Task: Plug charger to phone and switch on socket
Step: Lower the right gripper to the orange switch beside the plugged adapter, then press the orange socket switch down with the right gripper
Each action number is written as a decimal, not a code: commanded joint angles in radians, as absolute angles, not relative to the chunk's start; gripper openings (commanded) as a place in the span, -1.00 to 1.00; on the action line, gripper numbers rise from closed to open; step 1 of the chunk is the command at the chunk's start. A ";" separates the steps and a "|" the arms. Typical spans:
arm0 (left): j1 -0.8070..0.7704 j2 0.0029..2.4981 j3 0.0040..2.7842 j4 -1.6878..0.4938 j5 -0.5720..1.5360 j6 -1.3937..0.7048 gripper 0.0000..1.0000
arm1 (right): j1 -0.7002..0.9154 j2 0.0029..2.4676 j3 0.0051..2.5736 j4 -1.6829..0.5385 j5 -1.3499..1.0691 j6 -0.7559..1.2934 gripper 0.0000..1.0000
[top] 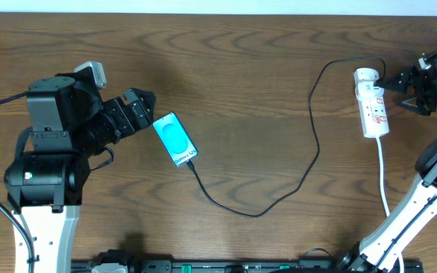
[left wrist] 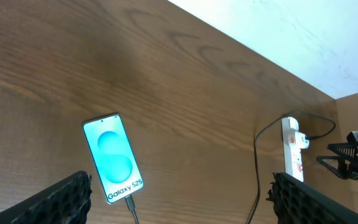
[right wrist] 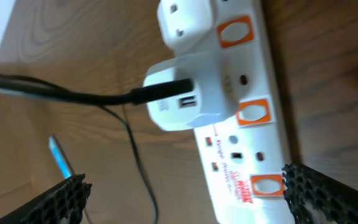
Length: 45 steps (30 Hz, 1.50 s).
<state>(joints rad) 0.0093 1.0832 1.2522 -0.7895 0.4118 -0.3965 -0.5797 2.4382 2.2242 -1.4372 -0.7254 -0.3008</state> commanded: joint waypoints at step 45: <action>0.010 1.097 1.263 -0.796 0.398 -0.402 0.86 | -0.467 2.441 2.229 -1.374 -0.578 -0.254 0.98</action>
